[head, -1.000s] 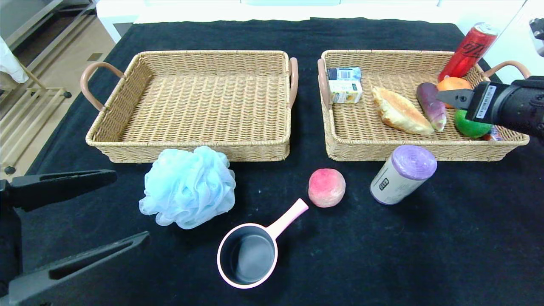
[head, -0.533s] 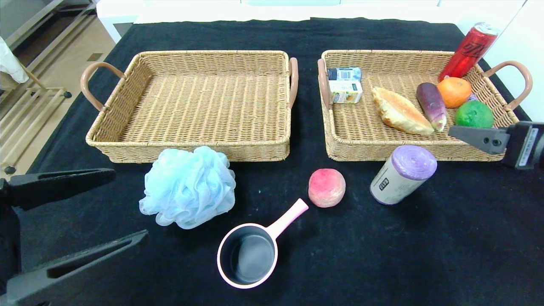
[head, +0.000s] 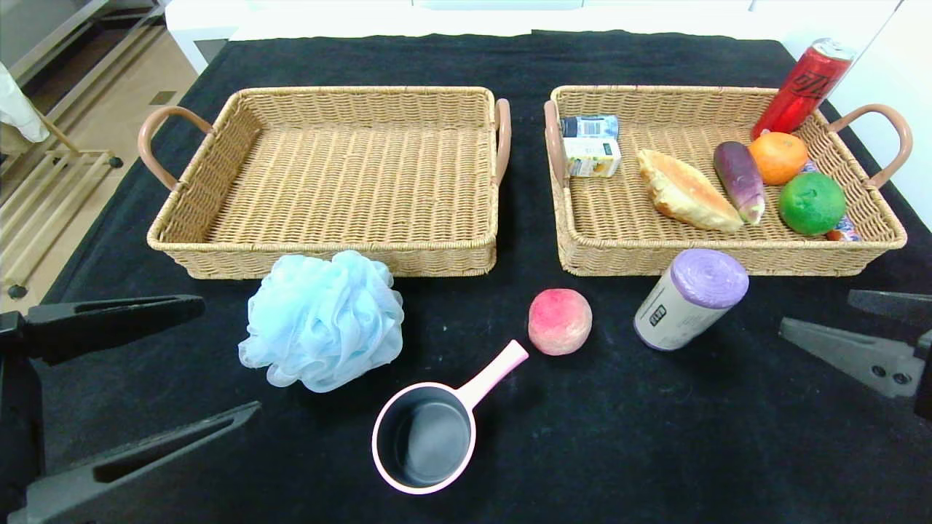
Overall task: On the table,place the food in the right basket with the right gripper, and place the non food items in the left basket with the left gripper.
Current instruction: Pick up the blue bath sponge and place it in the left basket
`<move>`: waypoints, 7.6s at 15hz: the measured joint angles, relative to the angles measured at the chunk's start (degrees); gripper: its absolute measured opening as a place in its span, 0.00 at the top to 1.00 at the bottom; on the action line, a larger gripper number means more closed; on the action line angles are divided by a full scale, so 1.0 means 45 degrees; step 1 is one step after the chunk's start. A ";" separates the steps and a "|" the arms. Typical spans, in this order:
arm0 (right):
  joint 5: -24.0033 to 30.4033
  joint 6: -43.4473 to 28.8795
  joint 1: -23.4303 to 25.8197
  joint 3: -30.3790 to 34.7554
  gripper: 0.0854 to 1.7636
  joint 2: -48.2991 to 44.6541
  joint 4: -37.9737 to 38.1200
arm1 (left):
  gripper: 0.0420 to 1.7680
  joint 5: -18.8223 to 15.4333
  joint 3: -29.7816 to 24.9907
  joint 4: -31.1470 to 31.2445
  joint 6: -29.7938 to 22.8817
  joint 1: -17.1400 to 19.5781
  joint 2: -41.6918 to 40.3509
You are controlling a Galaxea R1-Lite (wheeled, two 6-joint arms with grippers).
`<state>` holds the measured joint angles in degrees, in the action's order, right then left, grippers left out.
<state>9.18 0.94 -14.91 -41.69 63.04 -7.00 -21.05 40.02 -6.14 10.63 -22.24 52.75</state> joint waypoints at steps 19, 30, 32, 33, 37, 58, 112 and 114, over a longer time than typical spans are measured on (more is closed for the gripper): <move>0.3766 0.2300 -0.2487 0.1885 0.04 -0.1466 -0.0098 | 0.03 0.0889 0.0122 0.0252 0.0000 -0.0014 0.0333; 0.3660 0.1243 -0.2387 0.2620 0.04 -0.1728 -0.1089 | 0.03 0.3882 0.0875 0.0276 -0.0276 -0.0008 0.1531; 0.3663 0.1241 -0.2387 0.2644 0.03 -0.1796 -0.1113 | 0.03 0.4703 0.1593 0.0805 -0.0875 0.0000 0.2089; 0.3663 0.1241 -0.2387 0.2644 0.03 -0.1831 -0.1122 | 0.03 0.5123 0.2156 0.1390 -0.1352 0.0000 0.2462; 0.3663 0.1243 -0.2387 0.2652 0.03 -0.1858 -0.1113 | 0.03 0.6152 0.3576 0.2584 -0.2985 0.0000 0.3877; 0.3638 0.1308 -0.2408 0.2896 0.03 -0.1690 -0.1162 | 0.03 0.7122 0.2622 0.0428 -0.3077 -0.0593 0.6512; 0.3660 0.1241 -0.1904 0.2779 0.03 -0.1997 -0.1187 | 0.64 0.7060 0.4261 0.0314 -0.2430 -0.1544 0.4391; 0.3663 0.1241 -0.1850 0.2779 0.03 -0.2045 -0.1181 | 0.64 0.6992 0.5058 0.0452 -0.2362 -0.1447 0.4719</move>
<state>25.66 6.52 -23.24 -29.18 53.83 -12.31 10.41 62.78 -4.11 0.00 -28.75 73.98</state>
